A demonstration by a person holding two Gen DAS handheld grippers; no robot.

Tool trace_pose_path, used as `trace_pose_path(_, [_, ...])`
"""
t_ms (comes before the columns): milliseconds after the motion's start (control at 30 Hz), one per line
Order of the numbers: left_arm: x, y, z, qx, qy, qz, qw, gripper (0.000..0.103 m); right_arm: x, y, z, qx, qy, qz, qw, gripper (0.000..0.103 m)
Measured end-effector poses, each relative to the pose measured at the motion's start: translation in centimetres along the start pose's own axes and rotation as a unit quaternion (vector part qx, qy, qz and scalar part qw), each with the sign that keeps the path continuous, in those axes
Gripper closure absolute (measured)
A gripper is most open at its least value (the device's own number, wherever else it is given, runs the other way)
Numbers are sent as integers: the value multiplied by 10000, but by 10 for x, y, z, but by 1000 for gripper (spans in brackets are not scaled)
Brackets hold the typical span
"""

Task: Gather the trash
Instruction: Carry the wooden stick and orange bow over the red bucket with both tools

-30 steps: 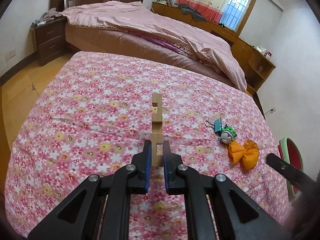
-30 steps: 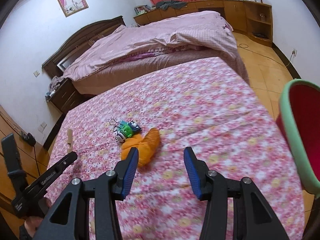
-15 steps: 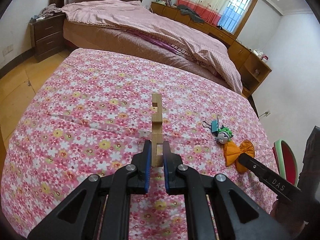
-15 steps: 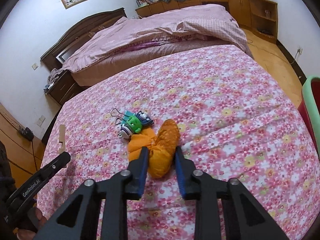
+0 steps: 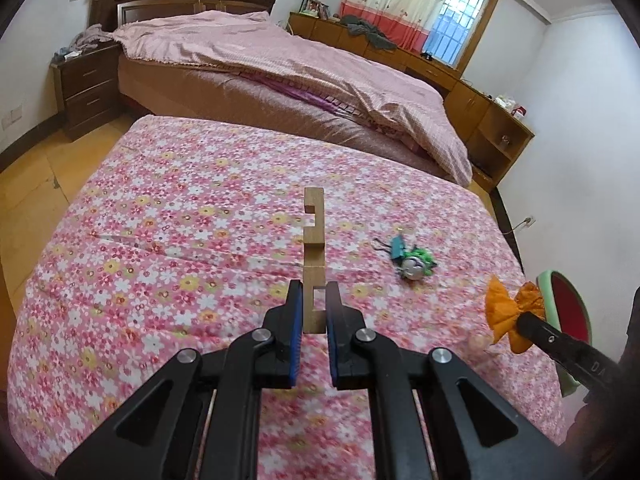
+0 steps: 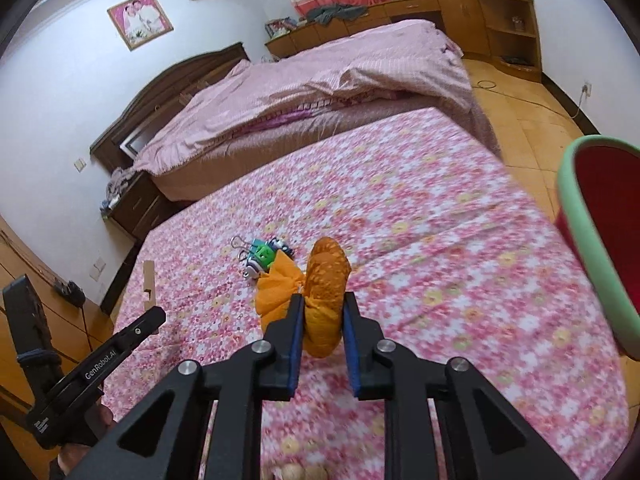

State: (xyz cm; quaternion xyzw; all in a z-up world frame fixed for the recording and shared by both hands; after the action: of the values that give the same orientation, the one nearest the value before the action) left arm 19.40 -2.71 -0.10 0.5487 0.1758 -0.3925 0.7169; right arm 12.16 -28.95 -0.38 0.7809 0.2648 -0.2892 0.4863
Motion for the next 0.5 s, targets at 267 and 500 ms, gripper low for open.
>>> trace_pose_path(267, [-20,-11,26,101,-183,-61,9998,94,-42,-4,26,251,75,286,9992,83])
trace_pose_path(500, [-44,-17,60,298,-428,7,9986,93,-72,-9,48,456,88,483,9978,83])
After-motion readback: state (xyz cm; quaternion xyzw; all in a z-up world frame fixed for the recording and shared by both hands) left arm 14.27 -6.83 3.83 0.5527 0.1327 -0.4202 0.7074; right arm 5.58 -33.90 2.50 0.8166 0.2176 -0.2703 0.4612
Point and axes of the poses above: each gripper's, at about its wrist camera, not at the fingertips, and x roughly the way its jaws point, z to its right, y to its top, the point moved 2 cm from there along x, roughly the way its jaws point, and after that the axes turned 2 degrees about -y, right-handed, at the moved point
